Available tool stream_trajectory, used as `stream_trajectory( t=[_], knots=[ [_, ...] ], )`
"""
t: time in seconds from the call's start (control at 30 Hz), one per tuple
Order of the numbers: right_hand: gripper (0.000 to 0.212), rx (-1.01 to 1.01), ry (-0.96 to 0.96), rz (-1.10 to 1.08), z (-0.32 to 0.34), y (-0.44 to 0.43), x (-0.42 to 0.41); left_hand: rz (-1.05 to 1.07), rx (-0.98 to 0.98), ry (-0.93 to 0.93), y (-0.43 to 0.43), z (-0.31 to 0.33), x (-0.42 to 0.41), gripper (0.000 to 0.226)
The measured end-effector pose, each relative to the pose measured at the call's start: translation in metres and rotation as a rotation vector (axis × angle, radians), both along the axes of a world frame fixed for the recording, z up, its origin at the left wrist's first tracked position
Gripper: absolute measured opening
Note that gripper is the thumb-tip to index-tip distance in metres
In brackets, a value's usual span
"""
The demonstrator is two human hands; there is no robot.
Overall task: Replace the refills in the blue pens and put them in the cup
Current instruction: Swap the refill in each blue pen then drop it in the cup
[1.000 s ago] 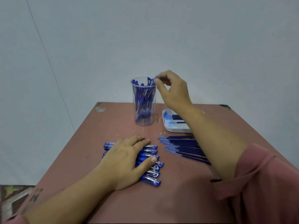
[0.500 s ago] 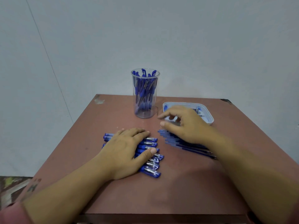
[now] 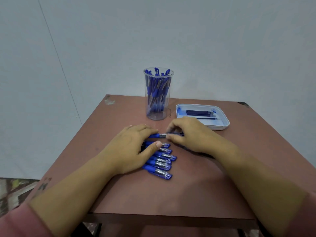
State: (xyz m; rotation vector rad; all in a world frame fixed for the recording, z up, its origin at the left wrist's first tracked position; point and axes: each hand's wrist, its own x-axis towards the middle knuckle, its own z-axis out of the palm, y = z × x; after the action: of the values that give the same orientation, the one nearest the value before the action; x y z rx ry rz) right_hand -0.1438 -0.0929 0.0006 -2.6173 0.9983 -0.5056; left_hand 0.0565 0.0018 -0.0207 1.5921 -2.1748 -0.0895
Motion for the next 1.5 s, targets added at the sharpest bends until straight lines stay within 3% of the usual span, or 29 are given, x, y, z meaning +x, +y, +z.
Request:
stream_trajectory(
  t=[0.1,0.2,0.3,0.4,0.67,0.87,1.1,1.27,1.5],
  knots=[
    [0.007,0.068,-0.149,-0.034,0.013,0.004,-0.015,-0.005,-0.106,0.006,-0.007,0.008,-0.001,0.048],
    [0.015,0.003,-0.232,-0.023,0.024,0.008,-0.031,-0.052,-0.202,0.027,-0.015,0.026,-0.006,0.034],
    [0.023,-0.040,-0.289,-0.006,0.021,0.009,-0.039,-0.098,-0.179,0.064,-0.024,0.037,-0.013,0.031],
    [0.017,-0.027,-0.322,0.008,0.008,0.009,-0.038,-0.097,-0.181,0.094,-0.031,0.026,-0.016,0.029],
    [0.017,-0.145,-0.309,0.055,0.001,0.005,-0.026,-0.064,-0.188,0.164,-0.032,0.007,-0.009,0.031],
    [0.015,-0.141,-0.287,0.063,0.001,0.006,-0.026,-0.106,-0.125,0.223,-0.034,0.007,-0.007,0.025],
    [0.018,-0.285,-0.259,0.027,0.000,0.003,-0.036,-0.161,-0.002,0.321,-0.034,0.008,0.003,0.027],
    [0.016,-0.159,-0.223,0.007,0.000,-0.001,-0.041,-0.061,-0.066,0.210,-0.039,0.005,0.008,0.029],
    [0.015,-0.018,-0.103,0.040,0.008,0.011,-0.046,-0.049,-0.170,0.275,-0.038,0.005,0.014,0.029]
  ],
)
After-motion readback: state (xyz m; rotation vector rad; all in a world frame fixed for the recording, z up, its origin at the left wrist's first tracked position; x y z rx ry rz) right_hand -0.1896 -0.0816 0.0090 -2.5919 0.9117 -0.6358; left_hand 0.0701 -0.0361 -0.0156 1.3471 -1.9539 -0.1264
